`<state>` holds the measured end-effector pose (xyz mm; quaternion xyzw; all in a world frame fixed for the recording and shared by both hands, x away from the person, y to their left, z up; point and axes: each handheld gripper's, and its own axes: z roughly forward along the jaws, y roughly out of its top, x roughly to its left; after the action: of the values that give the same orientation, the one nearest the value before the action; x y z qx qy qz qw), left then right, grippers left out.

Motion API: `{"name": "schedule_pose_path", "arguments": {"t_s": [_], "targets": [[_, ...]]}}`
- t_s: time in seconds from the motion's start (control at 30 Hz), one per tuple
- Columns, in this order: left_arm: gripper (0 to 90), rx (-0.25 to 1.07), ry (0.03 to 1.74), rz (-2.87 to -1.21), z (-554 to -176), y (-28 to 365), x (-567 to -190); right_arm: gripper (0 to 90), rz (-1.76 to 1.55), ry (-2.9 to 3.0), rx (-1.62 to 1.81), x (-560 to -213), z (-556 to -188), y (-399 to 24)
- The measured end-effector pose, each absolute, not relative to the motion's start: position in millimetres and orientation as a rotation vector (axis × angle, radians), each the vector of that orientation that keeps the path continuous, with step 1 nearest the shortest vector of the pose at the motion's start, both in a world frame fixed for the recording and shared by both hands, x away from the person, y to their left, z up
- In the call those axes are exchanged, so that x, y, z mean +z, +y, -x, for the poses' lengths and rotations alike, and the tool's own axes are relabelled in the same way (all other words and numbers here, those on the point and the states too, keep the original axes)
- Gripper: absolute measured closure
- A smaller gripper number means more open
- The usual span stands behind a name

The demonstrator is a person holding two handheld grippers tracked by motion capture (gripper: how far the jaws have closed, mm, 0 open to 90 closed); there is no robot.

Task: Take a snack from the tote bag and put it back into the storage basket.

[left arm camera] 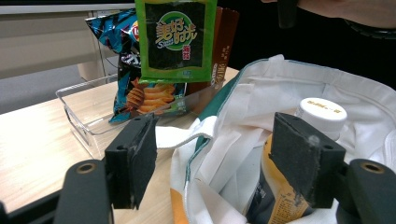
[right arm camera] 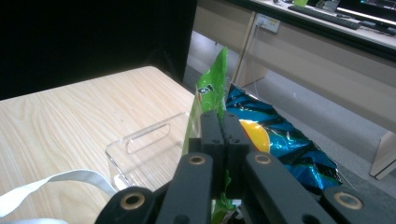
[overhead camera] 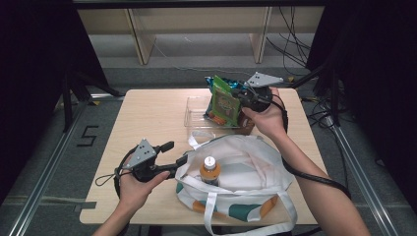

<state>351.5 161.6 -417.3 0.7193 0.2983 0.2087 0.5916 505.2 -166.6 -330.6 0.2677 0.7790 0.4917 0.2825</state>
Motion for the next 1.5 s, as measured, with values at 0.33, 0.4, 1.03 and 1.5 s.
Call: {"name": "schedule_pose_path", "arguments": {"t_s": [0.33,0.4,1.03,1.5], "targets": [[31.0,0.488,0.701,-1.682,-351.3,162.0,-417.7,90.0,-0.712,2.085,1.316,-335.0,-508.7,-162.5],[31.1,0.487,0.701,-1.683,-351.3,162.0,-417.9,90.0,-0.713,2.080,1.313,-336.2,-509.9,-161.4],[31.1,0.486,0.701,-1.692,-351.1,162.4,-418.8,90.0,-0.621,2.098,1.235,-352.8,-519.5,-155.3],[31.1,0.480,0.707,-1.689,-351.3,161.3,-420.2,90.0,-0.620,2.118,1.232,-354.8,-514.4,-149.9]]}}
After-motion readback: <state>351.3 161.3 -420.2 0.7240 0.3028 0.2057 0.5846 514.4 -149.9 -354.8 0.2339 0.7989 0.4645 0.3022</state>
